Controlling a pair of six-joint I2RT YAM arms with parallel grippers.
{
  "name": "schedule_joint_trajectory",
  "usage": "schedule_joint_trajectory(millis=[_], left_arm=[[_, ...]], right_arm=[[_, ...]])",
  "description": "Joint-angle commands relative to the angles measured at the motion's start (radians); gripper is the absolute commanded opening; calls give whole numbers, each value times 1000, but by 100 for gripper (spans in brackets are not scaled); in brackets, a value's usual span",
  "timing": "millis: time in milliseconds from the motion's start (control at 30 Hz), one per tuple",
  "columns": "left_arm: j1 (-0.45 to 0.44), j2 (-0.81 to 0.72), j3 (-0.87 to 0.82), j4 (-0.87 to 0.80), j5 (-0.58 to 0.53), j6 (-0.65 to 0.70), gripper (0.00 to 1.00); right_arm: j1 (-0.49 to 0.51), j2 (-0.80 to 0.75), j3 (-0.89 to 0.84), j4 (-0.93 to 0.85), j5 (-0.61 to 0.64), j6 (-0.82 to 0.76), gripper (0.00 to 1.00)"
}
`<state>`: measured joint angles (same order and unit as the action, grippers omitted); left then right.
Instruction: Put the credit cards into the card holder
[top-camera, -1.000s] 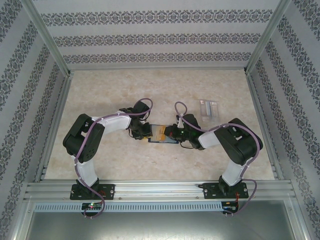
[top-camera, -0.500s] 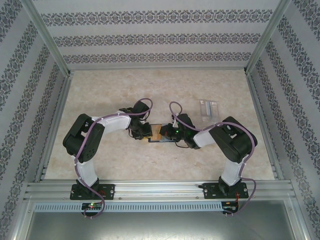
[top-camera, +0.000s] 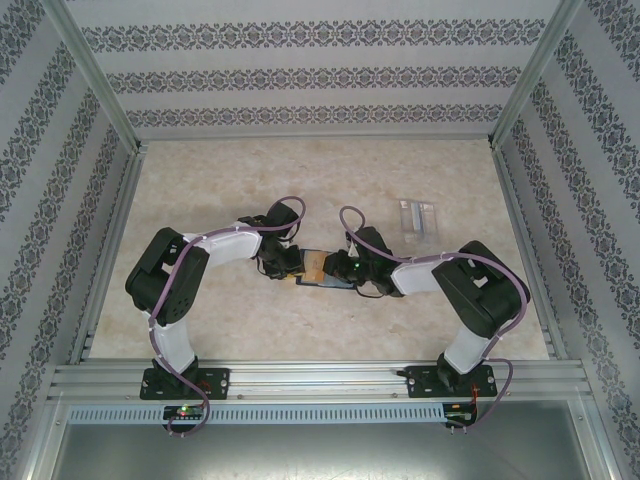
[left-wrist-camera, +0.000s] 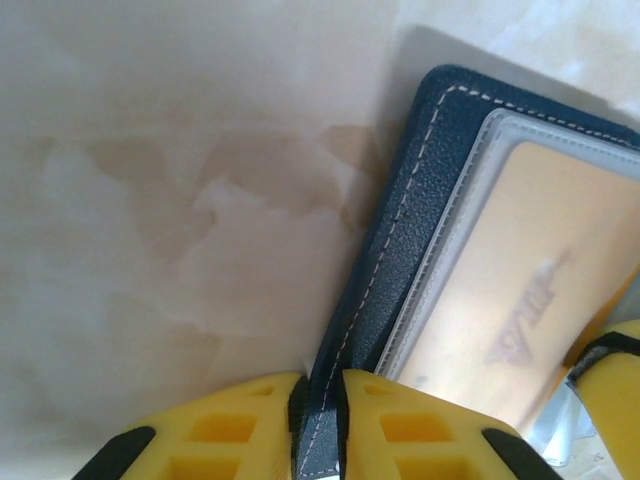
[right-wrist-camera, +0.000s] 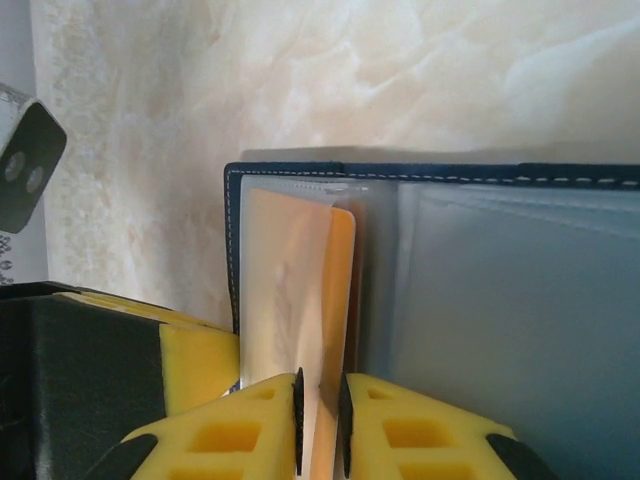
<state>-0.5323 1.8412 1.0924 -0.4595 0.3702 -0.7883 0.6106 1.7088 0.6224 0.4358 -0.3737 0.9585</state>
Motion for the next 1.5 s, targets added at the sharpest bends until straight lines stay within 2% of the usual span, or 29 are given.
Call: schedule_joint_trajectory(millis=[0, 100, 400, 533, 633, 833, 933, 1067, 1200, 1467], left_arm=[[26, 30, -46, -65, -82, 21, 21], [26, 32, -47, -64, -82, 21, 21], [26, 34, -38, -59, -72, 24, 21], [25, 28, -36, -66, -77, 27, 21], [25, 14, -38, -74, -94, 23, 25], [26, -46, -36, -100, -118, 20, 31], [28, -70, -23, -130, -134, 30, 32], [26, -101, -25, -140, -139, 36, 32], [27, -119, -28, -149, -157, 40, 32], [26, -126, -49, -131, -145, 36, 32]], right_arm=[[-7, 0, 3, -37, 4, -28, 11], [-5, 16, 11, -28, -6, -20, 6], [-2, 68, 55, -17, -47, -16, 0], [-1, 67, 62, -10, -57, -7, 0], [-2, 34, 57, -34, -48, -19, 1], [-6, -94, 53, -179, 19, -100, 11], [-5, -153, 50, -273, 68, -152, 19], [-23, -210, 25, -357, 98, -192, 23], [-19, -246, -15, -379, 129, -190, 38], [-11, -277, -74, -367, 175, -170, 43]])
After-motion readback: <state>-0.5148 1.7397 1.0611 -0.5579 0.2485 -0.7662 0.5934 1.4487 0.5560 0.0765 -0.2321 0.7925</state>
